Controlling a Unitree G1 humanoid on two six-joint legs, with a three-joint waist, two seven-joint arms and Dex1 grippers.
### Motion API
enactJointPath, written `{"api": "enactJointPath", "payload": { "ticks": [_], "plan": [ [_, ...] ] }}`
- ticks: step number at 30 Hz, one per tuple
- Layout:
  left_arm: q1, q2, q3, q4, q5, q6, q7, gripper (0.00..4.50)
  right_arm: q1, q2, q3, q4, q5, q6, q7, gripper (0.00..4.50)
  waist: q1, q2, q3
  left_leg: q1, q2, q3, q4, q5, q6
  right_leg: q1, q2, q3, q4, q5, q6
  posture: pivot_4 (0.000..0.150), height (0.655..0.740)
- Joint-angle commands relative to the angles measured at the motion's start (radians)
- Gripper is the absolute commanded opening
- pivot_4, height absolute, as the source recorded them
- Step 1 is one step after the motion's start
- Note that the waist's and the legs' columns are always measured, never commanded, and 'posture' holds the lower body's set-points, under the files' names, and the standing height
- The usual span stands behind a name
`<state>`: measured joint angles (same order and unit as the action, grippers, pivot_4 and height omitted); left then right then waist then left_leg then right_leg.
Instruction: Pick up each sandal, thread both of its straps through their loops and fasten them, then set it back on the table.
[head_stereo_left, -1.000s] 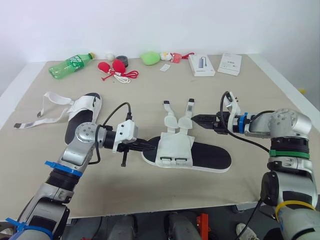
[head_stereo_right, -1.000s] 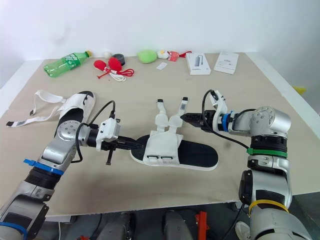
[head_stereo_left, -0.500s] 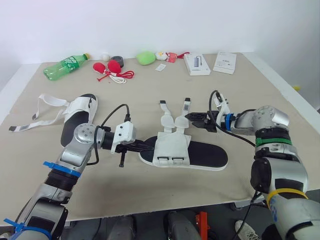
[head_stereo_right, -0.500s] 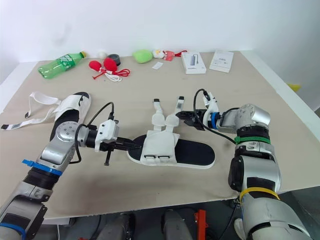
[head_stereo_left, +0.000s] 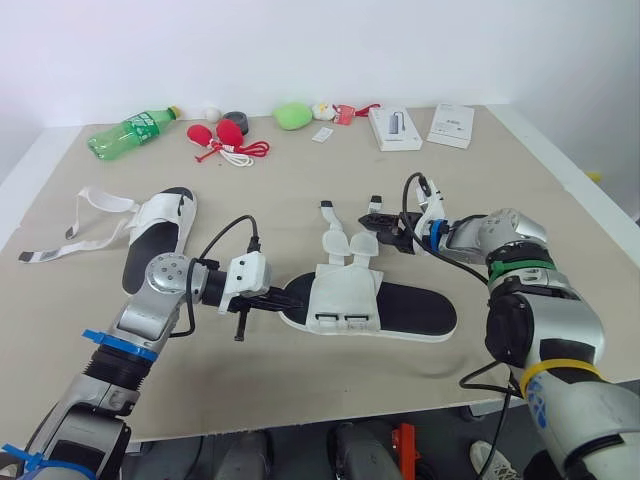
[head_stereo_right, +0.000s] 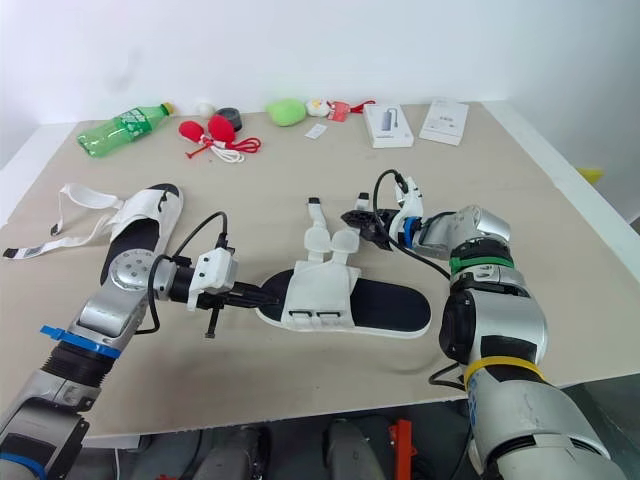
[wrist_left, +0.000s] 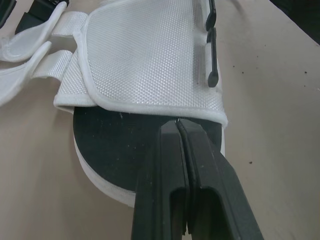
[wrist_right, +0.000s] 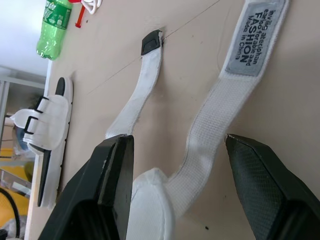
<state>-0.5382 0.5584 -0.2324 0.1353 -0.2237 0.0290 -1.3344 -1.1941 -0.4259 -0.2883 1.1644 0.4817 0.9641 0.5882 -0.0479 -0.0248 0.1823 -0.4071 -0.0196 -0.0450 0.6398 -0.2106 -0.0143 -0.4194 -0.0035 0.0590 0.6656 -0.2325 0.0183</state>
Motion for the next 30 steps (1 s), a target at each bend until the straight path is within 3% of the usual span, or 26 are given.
{"api": "enactJointPath", "payload": {
  "ticks": [1,3,9,10,17,20,25,30],
  "plan": [
    [-0.004,0.0,0.009,-0.046,-0.011,0.005,0.012,0.04,-0.034,0.005,-0.03,0.031,-0.016,-0.066,-0.013,3.17,0.0,0.0,0.0,0.0,0.0,0.0,0.0,0.0,0.0,0.0,0.0,0.0,0.0,0.0,0.0,0.15,0.74],
    [-0.001,0.0,0.01,-0.051,-0.012,0.007,0.014,0.04,-0.037,0.008,-0.036,0.043,-0.024,-0.099,-0.014,3.17,0.0,0.0,0.0,0.0,0.0,0.0,0.0,0.0,0.0,0.0,0.0,0.0,0.0,0.0,0.0,0.15,0.74],
    [0.008,-0.004,0.01,-0.058,-0.016,0.01,0.023,0.0,-0.055,0.013,-0.044,0.056,-0.045,-0.141,0.017,0.29,-0.001,0.0,0.0,0.0,0.0,0.0,0.0,0.0,0.0,0.0,0.0,0.001,0.0,0.0,0.0,0.15,0.74],
    [0.007,-0.006,0.01,-0.059,-0.017,0.012,0.024,0.0,-0.057,0.014,-0.043,0.055,-0.048,-0.143,0.025,0.04,-0.001,0.0,0.0,0.0,0.0,0.0,0.0,0.0,0.0,-0.001,0.0,0.001,0.0,0.001,0.0,0.15,0.74],
    [0.007,-0.016,0.009,-0.06,-0.018,0.016,0.028,0.0,-0.062,0.016,-0.033,0.049,-0.07,-0.175,0.071,0.04,0.0,0.0,0.0,0.0,0.0,0.0,-0.001,0.0,0.0,-0.001,0.0,0.001,0.0,0.001,0.0,0.15,0.74],
    [0.011,-0.017,0.01,-0.062,-0.017,0.018,0.029,0.0,-0.045,0.009,0.066,-0.034,-0.148,-0.312,0.199,0.04,-0.001,0.0,0.0,0.0,0.0,0.0,-0.001,0.0,0.0,-0.001,0.0,0.001,0.0,0.001,0.0,0.15,0.74],
    [0.013,-0.017,0.014,-0.062,-0.017,0.027,0.034,0.0,0.097,0.002,0.228,-0.338,-0.256,-0.613,0.372,0.04,-0.001,0.0,0.0,0.0,0.0,0.0,0.0,0.0,0.0,-0.002,0.0,0.001,0.001,0.001,0.0,0.15,0.74],
    [0.008,-0.025,0.019,-0.045,-0.016,0.047,0.053,0.0,0.287,-0.025,0.317,-0.625,-0.381,-1.094,0.364,0.04,0.0,0.0,0.0,0.0,0.0,-0.001,0.0,0.0,0.0,-0.002,-0.001,0.001,0.002,0.001,0.0,0.15,0.74]
  ]
}}
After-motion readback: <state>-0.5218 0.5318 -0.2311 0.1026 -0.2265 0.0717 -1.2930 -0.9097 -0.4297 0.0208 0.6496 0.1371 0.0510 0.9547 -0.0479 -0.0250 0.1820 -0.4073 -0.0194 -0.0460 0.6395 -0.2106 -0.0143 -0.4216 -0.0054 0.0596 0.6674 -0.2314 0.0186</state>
